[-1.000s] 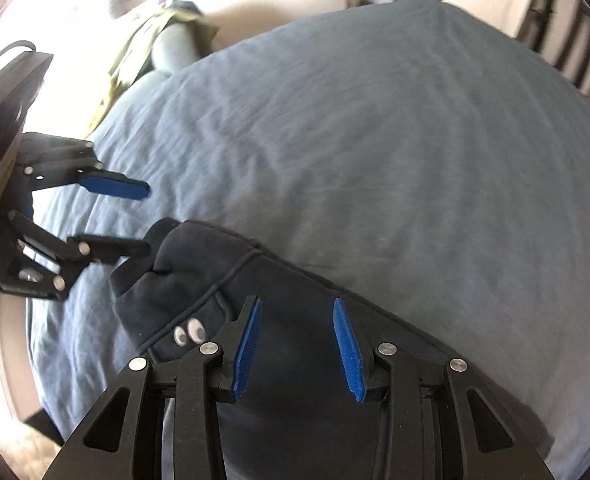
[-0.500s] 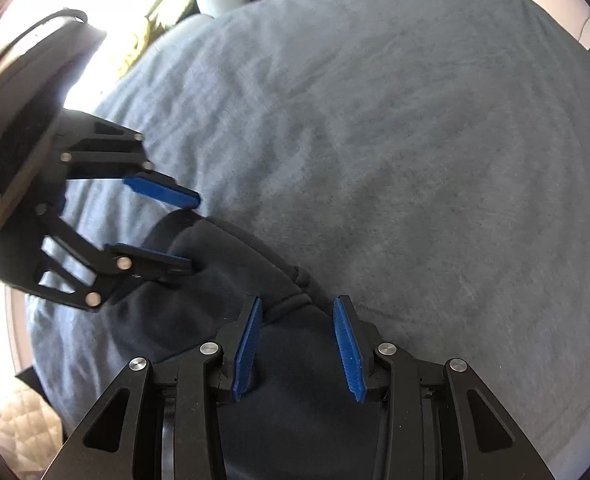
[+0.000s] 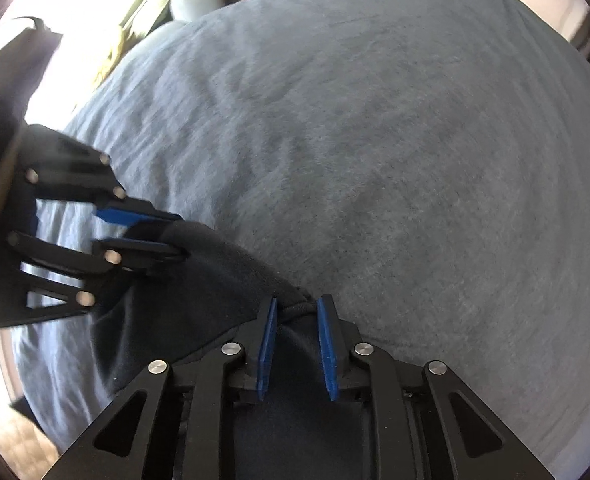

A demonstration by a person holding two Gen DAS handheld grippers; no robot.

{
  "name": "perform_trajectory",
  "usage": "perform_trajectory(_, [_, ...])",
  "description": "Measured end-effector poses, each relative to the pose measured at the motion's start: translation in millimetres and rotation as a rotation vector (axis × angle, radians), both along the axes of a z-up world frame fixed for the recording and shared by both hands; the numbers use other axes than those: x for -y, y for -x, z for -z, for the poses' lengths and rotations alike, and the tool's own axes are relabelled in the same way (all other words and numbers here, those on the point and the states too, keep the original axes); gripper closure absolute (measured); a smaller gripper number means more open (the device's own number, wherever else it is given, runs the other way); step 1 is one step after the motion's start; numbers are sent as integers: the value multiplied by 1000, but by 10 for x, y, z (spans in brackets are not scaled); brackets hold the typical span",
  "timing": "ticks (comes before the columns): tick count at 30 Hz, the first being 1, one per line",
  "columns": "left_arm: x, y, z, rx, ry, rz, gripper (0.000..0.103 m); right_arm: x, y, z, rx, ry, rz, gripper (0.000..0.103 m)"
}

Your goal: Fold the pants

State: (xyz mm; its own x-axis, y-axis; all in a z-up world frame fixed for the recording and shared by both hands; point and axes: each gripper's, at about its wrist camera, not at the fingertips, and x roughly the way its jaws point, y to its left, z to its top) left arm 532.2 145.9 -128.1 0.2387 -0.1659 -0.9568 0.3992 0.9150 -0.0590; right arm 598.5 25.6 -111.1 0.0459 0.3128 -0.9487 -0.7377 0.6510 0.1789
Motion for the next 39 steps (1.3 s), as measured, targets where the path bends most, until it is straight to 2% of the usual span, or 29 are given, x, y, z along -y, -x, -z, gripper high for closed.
perform_trajectory(2, [28,16,-19,10,-12,-3,85,93,23,-97,51,14,56,65])
perform_trajectory(4, [18,34,-67,15,-17,-22,72,204,77,-250,126,24,109,61])
perform_trajectory(6, [-65,45,-188,22,4,-63,62,305,113,-378,153,16,157,53])
perform_trajectory(7, [-110,53,-262,32,16,-78,58,361,138,-448,172,23,194,52])
perform_trajectory(10, [-155,173,-536,114,-30,-112,60,480,229,-624,195,6,255,52])
perform_trajectory(14, [-240,422,-891,193,-17,-150,60,570,433,-830,214,-26,312,52])
perform_trajectory(16, [-234,637,-1034,241,-11,-158,55,631,615,-949,260,-46,370,52])
perform_trajectory(18, [-196,815,-1084,279,-28,-155,54,715,806,-1040,306,-59,419,50])
perform_trajectory(20, [-153,1019,-1047,308,-54,-163,54,854,1077,-1097,348,-83,495,41])
perform_trajectory(21, [-115,1126,-1014,318,-61,-158,54,924,1198,-1112,364,-96,526,40])
perform_trajectory(24, [15,1419,-977,342,-94,-139,54,1148,1592,-1099,401,-113,600,40])
perform_trajectory(27, [185,1644,-917,372,-127,-116,54,1301,1922,-1002,400,-113,627,40])
perform_trajectory(31, [423,1860,-920,375,-93,-87,53,1411,2239,-871,394,-122,617,40])
perform_trajectory(36, [727,1938,-886,400,-58,-56,51,1445,2527,-746,438,-139,581,40])
perform_trajectory(39, [903,1941,-764,391,-54,-28,49,1494,2619,-590,401,-193,610,40])
